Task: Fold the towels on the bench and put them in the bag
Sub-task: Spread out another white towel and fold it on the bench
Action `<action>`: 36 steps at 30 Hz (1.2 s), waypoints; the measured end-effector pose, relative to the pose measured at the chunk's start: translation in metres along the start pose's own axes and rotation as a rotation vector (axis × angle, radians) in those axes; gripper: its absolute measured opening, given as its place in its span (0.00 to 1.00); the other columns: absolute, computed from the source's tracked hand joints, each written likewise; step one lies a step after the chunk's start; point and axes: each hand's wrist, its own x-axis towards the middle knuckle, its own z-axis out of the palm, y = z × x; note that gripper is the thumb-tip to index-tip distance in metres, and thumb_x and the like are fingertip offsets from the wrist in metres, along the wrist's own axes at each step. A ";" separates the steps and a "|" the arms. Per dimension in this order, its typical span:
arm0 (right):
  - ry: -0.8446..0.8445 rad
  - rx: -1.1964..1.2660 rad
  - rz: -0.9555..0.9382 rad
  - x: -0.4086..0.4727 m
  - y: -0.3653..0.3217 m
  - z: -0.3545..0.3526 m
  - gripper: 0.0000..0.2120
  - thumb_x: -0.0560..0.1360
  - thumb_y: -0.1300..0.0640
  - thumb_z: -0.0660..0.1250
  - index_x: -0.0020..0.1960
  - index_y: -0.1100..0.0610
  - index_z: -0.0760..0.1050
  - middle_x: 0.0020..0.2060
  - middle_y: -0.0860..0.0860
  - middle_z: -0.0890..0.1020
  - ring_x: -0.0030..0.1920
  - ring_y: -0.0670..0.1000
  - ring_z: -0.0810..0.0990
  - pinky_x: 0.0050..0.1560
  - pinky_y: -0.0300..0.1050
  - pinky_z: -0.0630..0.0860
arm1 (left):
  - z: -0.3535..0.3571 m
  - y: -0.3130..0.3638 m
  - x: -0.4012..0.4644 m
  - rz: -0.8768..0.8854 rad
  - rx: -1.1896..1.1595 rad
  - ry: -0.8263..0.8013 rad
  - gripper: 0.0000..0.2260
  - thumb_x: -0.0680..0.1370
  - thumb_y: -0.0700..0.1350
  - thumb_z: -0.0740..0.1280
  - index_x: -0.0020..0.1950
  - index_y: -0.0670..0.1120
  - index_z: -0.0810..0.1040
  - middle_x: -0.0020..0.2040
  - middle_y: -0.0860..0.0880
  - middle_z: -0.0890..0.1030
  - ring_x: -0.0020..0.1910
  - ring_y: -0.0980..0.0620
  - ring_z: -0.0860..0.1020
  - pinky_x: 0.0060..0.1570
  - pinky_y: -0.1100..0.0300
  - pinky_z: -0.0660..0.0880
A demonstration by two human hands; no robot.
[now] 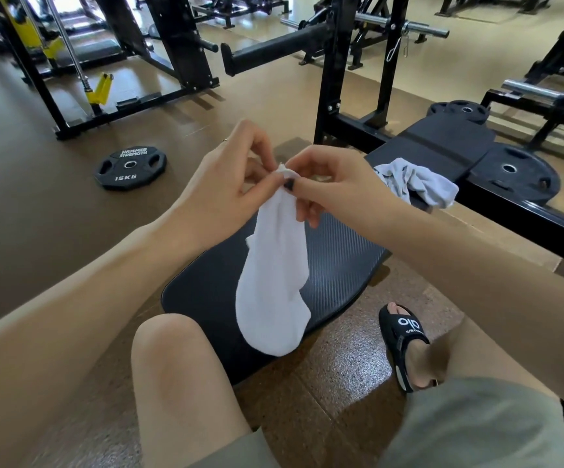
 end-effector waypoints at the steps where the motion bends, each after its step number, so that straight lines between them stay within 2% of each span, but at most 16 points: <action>1: -0.004 0.009 0.003 -0.001 0.000 -0.001 0.05 0.80 0.65 0.68 0.53 0.69 0.77 0.36 0.54 0.81 0.32 0.55 0.82 0.30 0.45 0.78 | 0.001 -0.001 -0.001 -0.008 -0.010 -0.003 0.10 0.81 0.42 0.70 0.55 0.42 0.69 0.49 0.49 0.80 0.44 0.53 0.84 0.43 0.63 0.79; 5: -0.026 -0.036 -0.013 -0.002 -0.001 -0.006 0.06 0.81 0.65 0.66 0.53 0.69 0.76 0.37 0.55 0.80 0.30 0.55 0.82 0.28 0.44 0.78 | 0.007 -0.005 -0.010 -0.050 -0.055 -0.033 0.08 0.81 0.43 0.69 0.53 0.44 0.71 0.50 0.47 0.80 0.45 0.55 0.83 0.44 0.61 0.80; 8: -0.008 -0.067 -0.011 -0.001 -0.003 -0.009 0.05 0.81 0.65 0.67 0.52 0.68 0.75 0.39 0.57 0.80 0.30 0.56 0.82 0.27 0.44 0.77 | 0.012 -0.009 -0.016 -0.065 -0.044 -0.069 0.07 0.80 0.42 0.69 0.52 0.47 0.72 0.50 0.50 0.80 0.49 0.53 0.82 0.49 0.54 0.81; 12: -0.025 -0.175 -0.022 0.001 -0.005 -0.013 0.03 0.80 0.62 0.68 0.50 0.62 0.77 0.38 0.53 0.82 0.31 0.59 0.83 0.29 0.46 0.78 | 0.015 -0.013 -0.021 -0.082 -0.065 -0.060 0.04 0.81 0.42 0.68 0.51 0.47 0.73 0.50 0.53 0.79 0.51 0.52 0.81 0.47 0.49 0.81; 16: -0.079 -0.265 -0.025 0.002 -0.009 -0.016 0.04 0.81 0.58 0.67 0.51 0.58 0.79 0.36 0.57 0.83 0.31 0.64 0.82 0.31 0.49 0.79 | 0.014 -0.013 -0.019 -0.061 -0.076 -0.050 0.05 0.80 0.42 0.69 0.50 0.47 0.74 0.49 0.55 0.79 0.50 0.53 0.80 0.47 0.49 0.80; 19: -0.049 -0.280 -0.028 0.001 -0.011 -0.017 0.04 0.82 0.59 0.66 0.49 0.58 0.79 0.32 0.52 0.82 0.29 0.63 0.81 0.28 0.47 0.77 | 0.016 -0.014 -0.019 -0.049 -0.083 -0.090 0.04 0.81 0.42 0.69 0.51 0.48 0.74 0.49 0.56 0.78 0.49 0.53 0.80 0.46 0.49 0.80; 22: -0.002 -0.274 -0.026 -0.001 -0.011 -0.019 0.04 0.82 0.59 0.65 0.50 0.57 0.78 0.30 0.47 0.81 0.25 0.56 0.78 0.26 0.45 0.73 | 0.019 -0.020 -0.022 -0.038 -0.032 -0.142 0.04 0.81 0.44 0.68 0.52 0.49 0.73 0.49 0.56 0.78 0.49 0.52 0.79 0.47 0.49 0.79; 25: 0.070 -0.269 -0.016 -0.002 -0.014 -0.020 0.04 0.82 0.59 0.65 0.50 0.57 0.78 0.28 0.44 0.80 0.21 0.48 0.73 0.24 0.43 0.70 | 0.024 -0.028 -0.028 -0.010 0.028 -0.178 0.04 0.82 0.45 0.67 0.52 0.50 0.72 0.48 0.59 0.75 0.48 0.54 0.76 0.46 0.55 0.76; 29: 0.133 -0.285 -0.030 -0.004 -0.016 -0.021 0.04 0.82 0.60 0.64 0.50 0.58 0.78 0.27 0.45 0.79 0.20 0.48 0.72 0.24 0.40 0.69 | 0.030 -0.035 -0.038 0.018 0.031 -0.195 0.05 0.83 0.45 0.65 0.55 0.54 0.71 0.51 0.60 0.71 0.47 0.54 0.74 0.44 0.62 0.75; 31: 0.160 -0.295 -0.037 -0.004 -0.017 -0.022 0.04 0.82 0.60 0.64 0.50 0.57 0.78 0.27 0.43 0.80 0.20 0.48 0.72 0.23 0.39 0.69 | 0.032 -0.040 -0.040 0.001 0.063 -0.240 0.06 0.83 0.46 0.64 0.48 0.52 0.69 0.46 0.56 0.71 0.43 0.53 0.71 0.41 0.61 0.72; 33: 0.193 -0.292 -0.051 -0.004 -0.018 -0.023 0.04 0.82 0.60 0.64 0.50 0.57 0.77 0.28 0.41 0.80 0.19 0.47 0.72 0.23 0.38 0.68 | 0.033 -0.045 -0.042 -0.023 0.119 -0.287 0.14 0.84 0.48 0.63 0.41 0.48 0.65 0.39 0.52 0.69 0.38 0.51 0.69 0.38 0.58 0.68; 36: 0.265 -0.302 -0.070 -0.002 -0.016 -0.028 0.04 0.82 0.60 0.64 0.51 0.58 0.77 0.29 0.42 0.79 0.19 0.46 0.73 0.24 0.38 0.69 | 0.028 -0.054 -0.047 -0.019 0.206 -0.346 0.17 0.85 0.52 0.59 0.38 0.49 0.62 0.37 0.53 0.67 0.36 0.50 0.68 0.38 0.57 0.68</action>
